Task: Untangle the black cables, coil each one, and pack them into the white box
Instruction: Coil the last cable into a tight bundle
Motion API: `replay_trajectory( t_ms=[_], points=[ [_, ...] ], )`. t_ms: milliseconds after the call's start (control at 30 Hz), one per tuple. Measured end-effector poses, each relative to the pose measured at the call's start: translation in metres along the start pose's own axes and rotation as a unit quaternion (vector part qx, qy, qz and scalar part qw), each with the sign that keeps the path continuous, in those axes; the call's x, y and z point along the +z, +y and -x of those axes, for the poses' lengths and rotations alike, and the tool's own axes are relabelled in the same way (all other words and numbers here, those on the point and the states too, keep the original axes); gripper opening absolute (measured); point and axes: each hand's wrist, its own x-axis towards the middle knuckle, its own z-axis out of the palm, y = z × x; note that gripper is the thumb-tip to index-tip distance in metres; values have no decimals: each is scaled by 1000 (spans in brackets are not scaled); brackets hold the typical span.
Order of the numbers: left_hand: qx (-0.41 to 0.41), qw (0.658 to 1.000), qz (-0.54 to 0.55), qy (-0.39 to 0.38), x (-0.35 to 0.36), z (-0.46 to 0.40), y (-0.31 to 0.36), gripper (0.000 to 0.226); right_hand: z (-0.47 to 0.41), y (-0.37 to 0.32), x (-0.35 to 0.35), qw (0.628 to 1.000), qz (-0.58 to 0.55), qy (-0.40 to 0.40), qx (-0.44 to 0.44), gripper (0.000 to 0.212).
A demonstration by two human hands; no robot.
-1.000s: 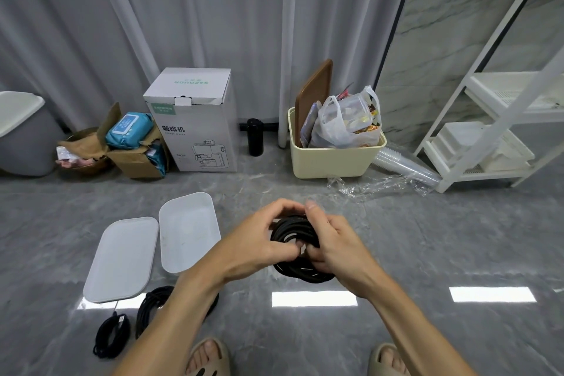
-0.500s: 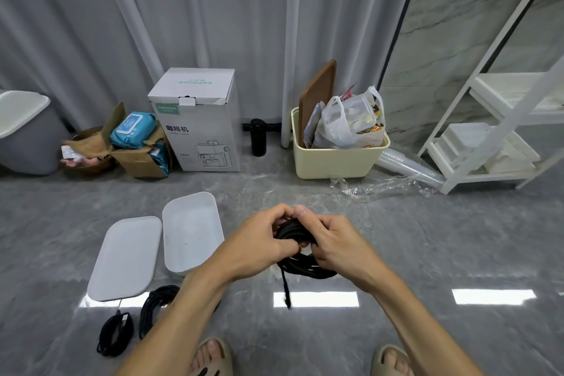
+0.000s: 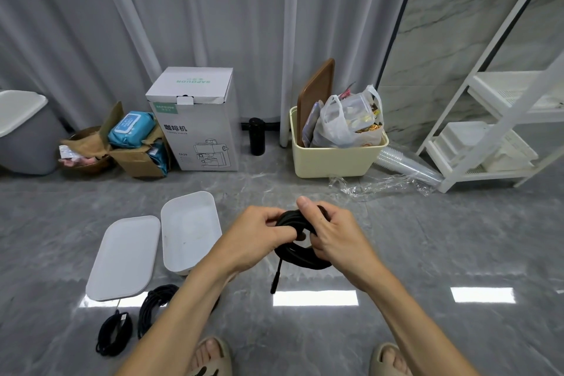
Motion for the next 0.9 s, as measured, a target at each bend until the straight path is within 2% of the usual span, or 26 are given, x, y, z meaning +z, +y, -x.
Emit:
replay_trajectory(
  t_ms=[100, 167, 267, 333, 400, 533, 667, 767, 900],
  points=[
    [-9, 999, 51, -15, 0, -1, 0, 19, -1, 0, 1, 1000, -11, 13, 11, 42],
    [19, 998, 62, 18, 2, -2, -4, 32, -1, -1, 0, 999, -31, 36, 23, 41],
    [130, 983, -35, 121, 9, 0, -9, 32, -2, -1, -7, 995, -50, 82, 26, 46],
    [211, 954, -135, 165, 18, 0, -15, 20, -4, -1, -8, 994, -34, 108, 10, 50],
    [250, 928, -205, 184, 27, -2, -20, 12, -4, 1, -7, 992, 11, 127, 0, 57],
    [226, 917, -259, 203, 38, -4, -17, 20, -5, 5, -5, 987, 46, 154, 1, 54],
    [176, 917, -325, 149, 42, -3, -14, 21, -5, 6, -2, 984, 90, 154, -18, 57],
    [181, 927, -300, 133, 41, -5, -16, 18, -5, 8, 0, 983, 90, 153, -36, 56],
    [173, 958, -203, 104, 39, -5, -17, 16, -4, 5, -2, 977, 116, 170, -55, 48]
  ],
)
